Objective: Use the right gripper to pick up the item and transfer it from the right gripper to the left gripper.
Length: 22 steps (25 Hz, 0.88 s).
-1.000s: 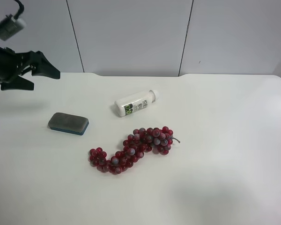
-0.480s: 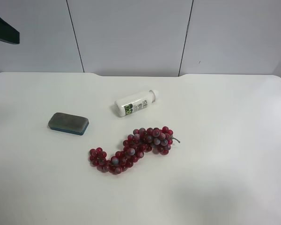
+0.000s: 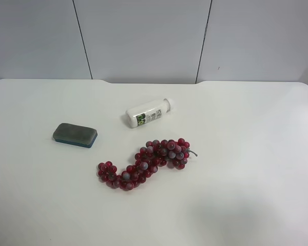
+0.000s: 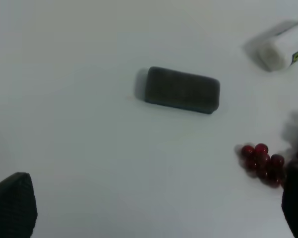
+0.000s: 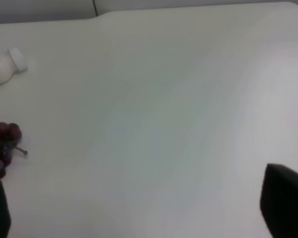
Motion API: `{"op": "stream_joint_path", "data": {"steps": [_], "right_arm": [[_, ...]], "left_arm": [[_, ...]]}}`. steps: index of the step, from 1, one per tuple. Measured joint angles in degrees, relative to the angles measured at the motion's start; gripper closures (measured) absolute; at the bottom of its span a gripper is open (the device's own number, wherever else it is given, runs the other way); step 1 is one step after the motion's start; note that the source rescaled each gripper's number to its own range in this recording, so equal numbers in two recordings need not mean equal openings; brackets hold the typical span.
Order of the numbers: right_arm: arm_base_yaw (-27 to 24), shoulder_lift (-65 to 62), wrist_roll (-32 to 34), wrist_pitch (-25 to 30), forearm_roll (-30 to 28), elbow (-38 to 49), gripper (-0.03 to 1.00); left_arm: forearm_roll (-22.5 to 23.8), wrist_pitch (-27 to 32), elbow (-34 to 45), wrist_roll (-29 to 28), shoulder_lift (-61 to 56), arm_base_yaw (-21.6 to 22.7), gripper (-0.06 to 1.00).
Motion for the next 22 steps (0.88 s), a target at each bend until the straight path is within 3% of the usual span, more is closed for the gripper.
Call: {"op": "stream_joint_path", "data": {"steps": [9, 22], "right_arm": [[0.0, 0.0, 0.0, 0.0, 0.0, 0.0, -0.03], [0.0, 0.0, 0.0, 0.0, 0.0, 0.0, -0.03]], "left_arm": [[3.2, 3.3, 14.4, -1.4, -19.4, -2.2, -0.06], [9.0, 2.0, 21.1, -1.5, -35.8, -2.2, -0.06]]}}
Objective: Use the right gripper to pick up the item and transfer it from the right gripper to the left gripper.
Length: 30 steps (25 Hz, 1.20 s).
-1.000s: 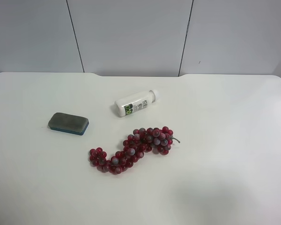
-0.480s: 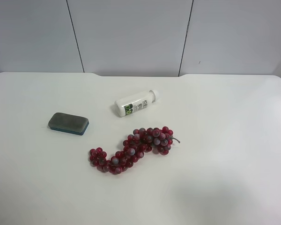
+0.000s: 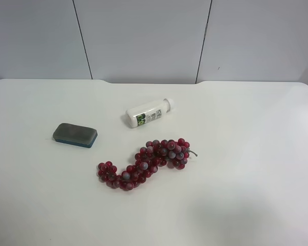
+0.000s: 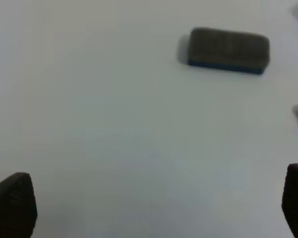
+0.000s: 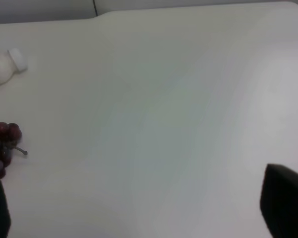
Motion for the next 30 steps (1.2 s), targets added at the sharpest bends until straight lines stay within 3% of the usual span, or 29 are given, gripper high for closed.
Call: {"op": "stream_joint_path", "data": {"steps": [7, 30], "right_arm": [[0.0, 0.0, 0.0, 0.0, 0.0, 0.0, -0.03], [0.0, 0.0, 0.0, 0.0, 0.0, 0.0, -0.03]], "left_arm": [[1.2, -3.6, 1.8, -0.1, -1.1, 0.0, -0.06], [1.3, -3.6, 1.8, -0.1, -1.1, 0.0, -0.06]]}}
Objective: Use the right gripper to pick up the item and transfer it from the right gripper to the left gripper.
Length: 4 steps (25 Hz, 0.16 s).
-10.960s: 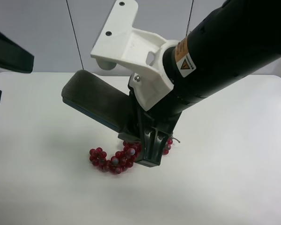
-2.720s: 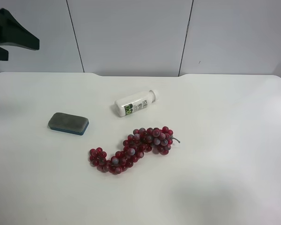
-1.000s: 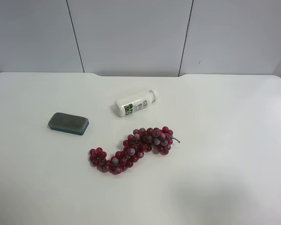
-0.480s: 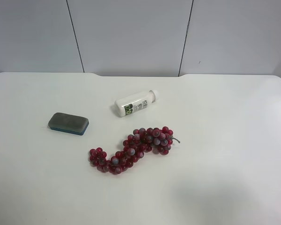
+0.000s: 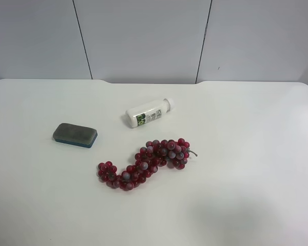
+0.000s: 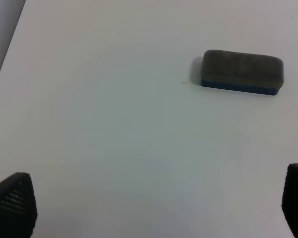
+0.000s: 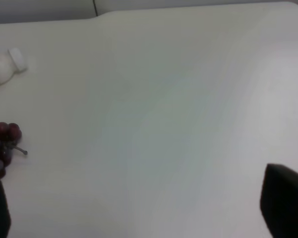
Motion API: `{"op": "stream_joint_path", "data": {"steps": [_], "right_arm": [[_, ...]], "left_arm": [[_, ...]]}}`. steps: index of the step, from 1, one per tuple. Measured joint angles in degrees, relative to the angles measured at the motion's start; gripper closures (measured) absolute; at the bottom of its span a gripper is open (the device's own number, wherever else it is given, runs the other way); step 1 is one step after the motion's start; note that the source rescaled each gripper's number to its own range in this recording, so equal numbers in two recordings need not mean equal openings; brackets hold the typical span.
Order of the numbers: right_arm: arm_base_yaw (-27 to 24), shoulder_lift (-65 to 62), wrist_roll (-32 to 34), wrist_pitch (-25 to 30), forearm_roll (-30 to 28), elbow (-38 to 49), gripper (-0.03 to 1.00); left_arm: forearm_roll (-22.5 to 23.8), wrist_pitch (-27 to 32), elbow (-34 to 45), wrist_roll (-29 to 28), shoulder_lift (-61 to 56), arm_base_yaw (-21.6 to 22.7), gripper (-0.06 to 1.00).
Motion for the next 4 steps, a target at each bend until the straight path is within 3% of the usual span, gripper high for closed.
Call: {"op": "stream_joint_path", "data": {"steps": [4], "right_arm": [[0.0, 0.0, 0.0, 0.0, 0.0, 0.0, -0.03]], "left_arm": [[0.0, 0.0, 0.0, 0.0, 0.0, 0.0, -0.06]]}}
